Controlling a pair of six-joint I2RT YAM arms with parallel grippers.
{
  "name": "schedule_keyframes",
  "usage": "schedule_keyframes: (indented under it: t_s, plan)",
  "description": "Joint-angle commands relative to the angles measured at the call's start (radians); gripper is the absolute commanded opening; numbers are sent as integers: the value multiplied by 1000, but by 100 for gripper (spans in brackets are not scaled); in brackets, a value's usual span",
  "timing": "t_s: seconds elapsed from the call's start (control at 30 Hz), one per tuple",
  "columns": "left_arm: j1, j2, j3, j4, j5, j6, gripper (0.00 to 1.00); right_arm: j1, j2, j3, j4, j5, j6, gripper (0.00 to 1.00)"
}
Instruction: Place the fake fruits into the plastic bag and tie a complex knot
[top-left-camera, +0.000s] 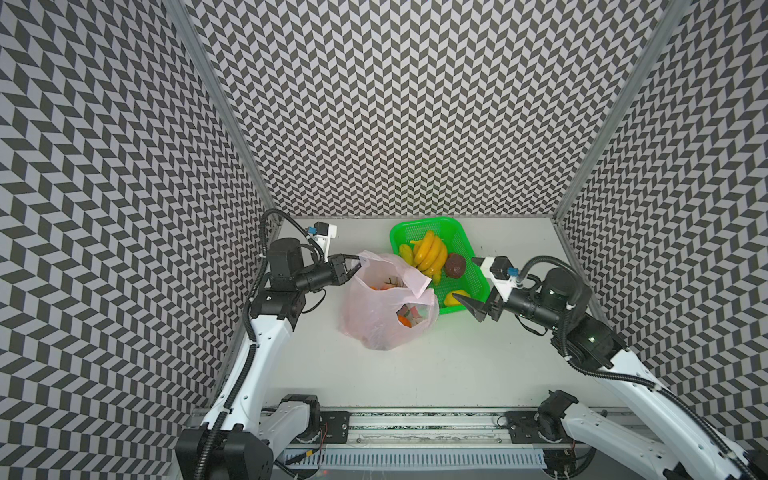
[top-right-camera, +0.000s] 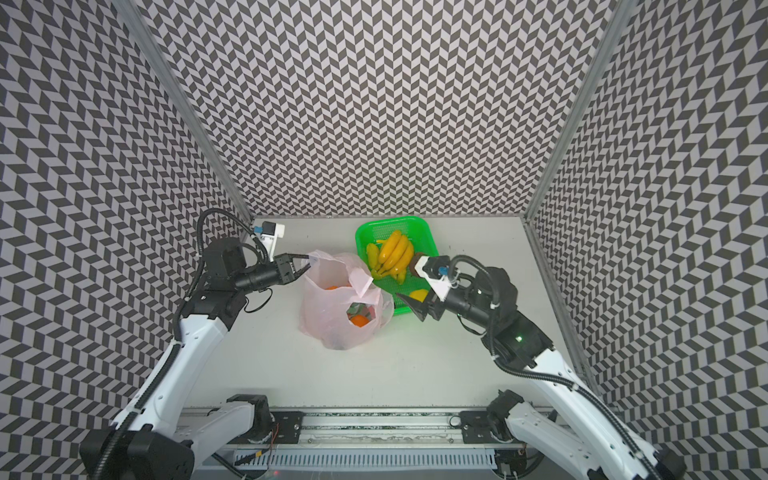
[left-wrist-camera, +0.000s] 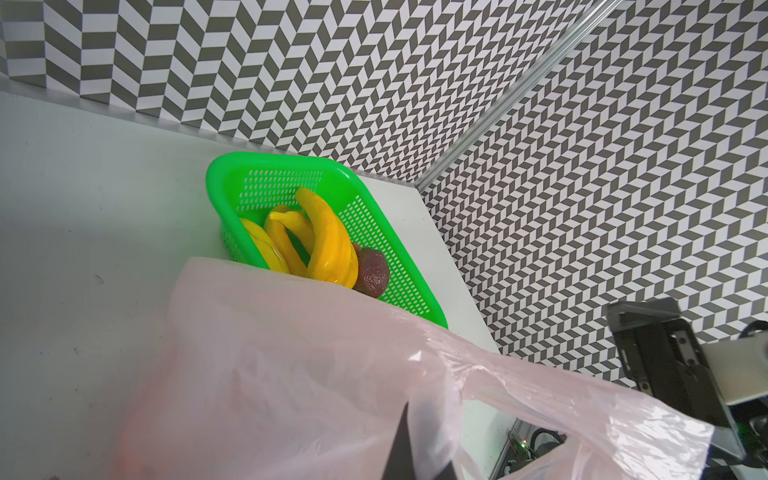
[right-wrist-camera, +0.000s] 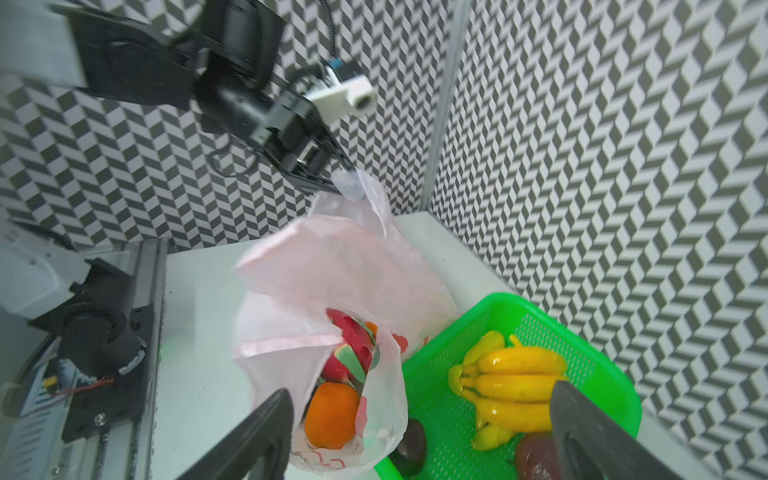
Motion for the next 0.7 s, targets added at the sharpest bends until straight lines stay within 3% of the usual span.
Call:
schedule_keyframes:
  t_s: [0.0,0.3,0.67]
  plan:
    - [-4,12,5,31,28,15,0,3,7,58,1,-151,-275,93]
    - [-7,48,5,54,49,14,0,45,227,260,-106,-260,-458,84]
    - [-8,65,3,63,49,15,0,89,376,378,-179,-266,-587,80]
